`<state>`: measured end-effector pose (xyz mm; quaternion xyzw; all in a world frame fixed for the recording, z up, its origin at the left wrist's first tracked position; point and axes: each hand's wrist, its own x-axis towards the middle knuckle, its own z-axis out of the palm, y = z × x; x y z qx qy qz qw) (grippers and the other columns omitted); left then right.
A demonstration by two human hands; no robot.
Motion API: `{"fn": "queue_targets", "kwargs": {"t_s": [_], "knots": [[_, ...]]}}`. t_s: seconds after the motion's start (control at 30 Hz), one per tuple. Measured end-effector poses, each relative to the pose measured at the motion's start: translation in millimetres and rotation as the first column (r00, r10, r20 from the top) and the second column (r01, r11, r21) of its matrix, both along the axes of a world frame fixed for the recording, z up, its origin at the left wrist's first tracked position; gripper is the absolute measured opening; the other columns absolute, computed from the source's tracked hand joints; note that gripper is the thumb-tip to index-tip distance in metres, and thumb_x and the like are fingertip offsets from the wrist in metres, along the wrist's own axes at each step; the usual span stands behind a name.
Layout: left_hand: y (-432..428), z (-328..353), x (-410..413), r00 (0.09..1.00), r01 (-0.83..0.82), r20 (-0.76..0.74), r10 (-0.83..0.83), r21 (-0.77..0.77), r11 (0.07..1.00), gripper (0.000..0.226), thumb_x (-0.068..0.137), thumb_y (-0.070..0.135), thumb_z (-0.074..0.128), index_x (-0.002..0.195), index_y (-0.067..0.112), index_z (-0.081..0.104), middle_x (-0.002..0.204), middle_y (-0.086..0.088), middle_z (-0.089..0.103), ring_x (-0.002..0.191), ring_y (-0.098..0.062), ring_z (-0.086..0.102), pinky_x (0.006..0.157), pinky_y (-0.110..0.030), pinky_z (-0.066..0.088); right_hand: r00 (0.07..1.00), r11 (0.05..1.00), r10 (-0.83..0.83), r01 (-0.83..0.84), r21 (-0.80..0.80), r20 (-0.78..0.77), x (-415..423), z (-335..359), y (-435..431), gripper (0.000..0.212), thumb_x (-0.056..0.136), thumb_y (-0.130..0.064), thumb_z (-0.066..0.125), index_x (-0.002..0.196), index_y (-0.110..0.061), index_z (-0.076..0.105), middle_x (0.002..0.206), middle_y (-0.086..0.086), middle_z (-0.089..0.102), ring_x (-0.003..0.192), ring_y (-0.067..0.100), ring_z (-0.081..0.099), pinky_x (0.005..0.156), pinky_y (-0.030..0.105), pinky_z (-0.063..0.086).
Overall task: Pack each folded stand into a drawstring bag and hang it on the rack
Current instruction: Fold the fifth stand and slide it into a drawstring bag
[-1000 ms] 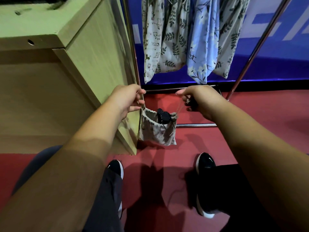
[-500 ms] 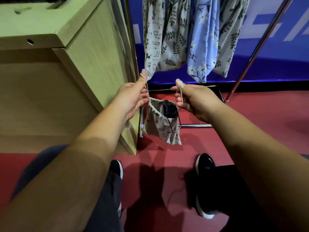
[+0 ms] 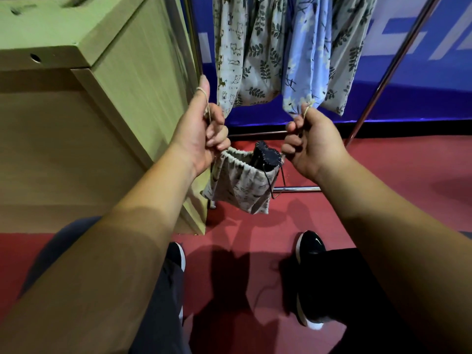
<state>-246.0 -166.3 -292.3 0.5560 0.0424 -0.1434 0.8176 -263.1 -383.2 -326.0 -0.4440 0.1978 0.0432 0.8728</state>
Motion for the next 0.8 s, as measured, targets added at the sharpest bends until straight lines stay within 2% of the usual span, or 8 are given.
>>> {"fn": "queue_targets", "kwargs": {"t_s": [0.23,0.33,0.47,0.53,0.6,0.67,0.7,0.8], "knots": [[19.8,1.4,10.9,0.989,-0.131,0.114,0.098,0.342,0.93,0.065,0.09,0.068,0.069,0.055,0.014,0.055,0.045,0.0,0.025,0.045,-0.018,0.021,0.054,-0.029,0.024,0.948,0.95,-0.274,0.239,-0.203,-0.165,4.9,-10.7,-25.6,0.035,0.106,-0.029,0.049,0.072,-0.025,0.043,0.059,-0.006,0.037,0.042,0.009,0.018,0.039,0.023,0.015],[24.8,-1.1,12.2,0.985,-0.15,0.146,0.094,0.438,0.886,0.066,0.086,0.071,0.071,0.055,0.014,0.059,0.045,-0.001,0.029,0.044,-0.017,0.023,0.053,-0.028,0.026,0.928,0.912,-0.347,0.3,-0.281,-0.135,4.7,-12.3,-33.0,0.033,0.103,-0.027,0.051,0.072,-0.023,0.045,0.06,-0.004,0.039,0.042,0.011,0.02,0.042,0.022,0.016],[15.8,-4.1,5.1,0.998,0.011,0.054,-0.028,0.293,0.956,0.074,0.094,0.078,0.051,0.06,0.013,0.059,0.05,-0.004,0.045,0.054,-0.023,0.049,0.062,-0.033,0.044,0.987,0.961,-0.137,0.112,-0.255,-0.082,3.7,-4.8,-19.8,0.05,0.107,-0.052,0.052,0.067,-0.022,0.048,0.061,-0.001,0.048,0.044,0.012,0.032,0.046,0.021,0.033],[9.1,-6.8,1.2,0.991,0.119,0.019,-0.129,0.267,0.956,0.084,0.096,0.082,0.038,0.06,0.01,0.059,0.049,-0.007,0.053,0.069,-0.029,0.066,0.066,-0.033,0.045,0.997,0.974,0.001,-0.018,-0.224,-0.075,0.8,0.7,-12.0,0.064,0.103,-0.072,0.043,0.066,-0.021,0.05,0.061,0.0,0.051,0.05,0.017,0.052,0.063,0.03,0.055],[1.8,-10.7,-1.7,0.982,0.182,0.002,-0.188,0.23,0.956,0.089,0.092,0.087,0.034,0.058,0.008,0.057,0.048,-0.009,0.05,0.07,-0.033,0.067,0.071,-0.033,0.045,0.995,0.979,0.079,-0.088,-0.186,-0.055,-1.4,2.6,-6.5,0.075,0.099,-0.082,0.036,0.061,-0.018,0.05,0.059,0.004,0.048,0.055,0.022,0.058,0.078,0.042,0.062],[-4.3,-14.0,-2.9,0.973,0.222,0.023,-0.23,0.184,0.958,0.09,0.093,0.087,0.033,0.055,0.007,0.049,0.047,-0.008,0.038,0.054,-0.03,0.053,0.074,-0.039,0.05,0.995,0.986,0.098,-0.101,-0.135,-0.024,-3.3,1.8,-3.2,0.078,0.098,-0.083,0.038,0.056,-0.017,0.042,0.057,0.003,0.033,0.05,0.021,0.041,0.066,0.038,0.055],[-6.3,-14.5,-2.9,0.967,0.244,0.036,-0.254,0.176,0.954,0.09,0.093,0.086,0.032,0.053,0.007,0.044,0.047,-0.007,0.03,0.047,-0.025,0.041,0.065,-0.038,0.047,0.995,0.986,0.094,-0.096,-0.136,-0.021,-4.2,1.4,-2.1,0.076,0.099,-0.082,0.04,0.056,-0.019,0.036,0.058,0.002,0.026,0.049,0.02,0.03,0.057,0.033,0.042],[-9.1,-14.1,0.0,0.945,0.312,0.015,-0.328,0.264,0.912,0.092,0.084,0.094,0.035,0.049,0.009,0.04,0.045,-0.003,0.017,0.045,-0.018,0.017,0.059,-0.043,0.012,0.998,0.972,0.061,-0.064,-0.228,-0.023,-6.9,0.5,-2.8,0.07,0.099,-0.075,0.052,0.059,-0.024,0.025,0.06,0.0,0.017,0.054,0.019,0.011,0.055,0.034,0.009]]}}
